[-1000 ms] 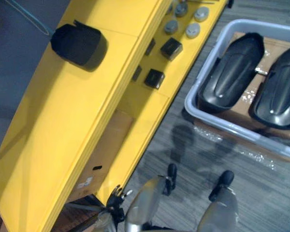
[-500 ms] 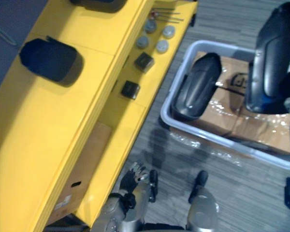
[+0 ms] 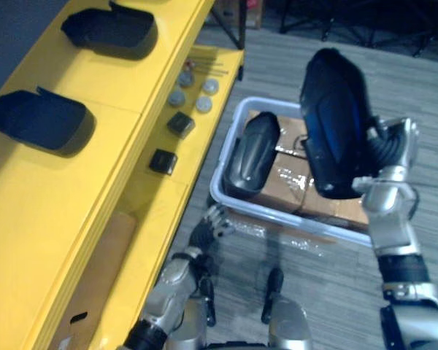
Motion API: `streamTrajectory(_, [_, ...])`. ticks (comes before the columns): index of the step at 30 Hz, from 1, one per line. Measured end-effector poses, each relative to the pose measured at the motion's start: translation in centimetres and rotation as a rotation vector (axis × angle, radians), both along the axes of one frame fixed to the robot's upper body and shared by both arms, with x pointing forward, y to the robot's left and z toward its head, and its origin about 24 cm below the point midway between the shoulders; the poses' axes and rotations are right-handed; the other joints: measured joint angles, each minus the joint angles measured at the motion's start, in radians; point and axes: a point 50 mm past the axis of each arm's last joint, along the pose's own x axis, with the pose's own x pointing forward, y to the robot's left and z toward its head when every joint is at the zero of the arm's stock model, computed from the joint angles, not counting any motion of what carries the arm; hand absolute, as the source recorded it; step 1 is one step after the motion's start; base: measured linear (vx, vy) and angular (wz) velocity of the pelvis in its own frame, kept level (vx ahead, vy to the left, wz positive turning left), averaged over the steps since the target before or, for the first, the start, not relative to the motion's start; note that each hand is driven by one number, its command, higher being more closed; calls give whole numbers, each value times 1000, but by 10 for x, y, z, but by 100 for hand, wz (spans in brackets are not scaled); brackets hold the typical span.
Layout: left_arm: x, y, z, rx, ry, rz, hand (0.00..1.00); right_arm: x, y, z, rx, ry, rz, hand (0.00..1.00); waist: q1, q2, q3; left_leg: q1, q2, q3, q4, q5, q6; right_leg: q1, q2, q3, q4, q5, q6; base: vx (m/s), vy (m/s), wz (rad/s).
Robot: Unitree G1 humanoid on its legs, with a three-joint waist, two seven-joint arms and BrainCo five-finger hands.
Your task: Walk over and take plastic housings, then place them on the shelf
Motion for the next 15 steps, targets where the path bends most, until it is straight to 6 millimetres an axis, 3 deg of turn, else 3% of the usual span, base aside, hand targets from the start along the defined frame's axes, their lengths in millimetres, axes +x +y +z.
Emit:
streamTrajectory(4, [18, -5, 20, 7, -62, 45, 0, -1, 22, -6, -13, -35, 82, 100, -17, -4, -6, 22, 1, 4, -6, 4, -4, 30, 7, 2, -28, 16, -2, -67, -5, -6])
streamTrajectory(9, [23, -9, 12, 33, -24, 45, 0, -2, 49, -11, -11, -89, 174, 100, -24, -26, -33, 17, 9, 9, -10, 7, -9, 30, 18, 6, -51, 31, -5, -23, -17, -5])
streamTrajectory(15, [24, -17, 15, 49, -28, 36, 0, -5, 71, -15, -34, -136, 212, 100, -22, -29, -36, 11, 1, 4, -7, 8, -9, 30, 17, 5, -58, 41, -3, -21, 7, 3])
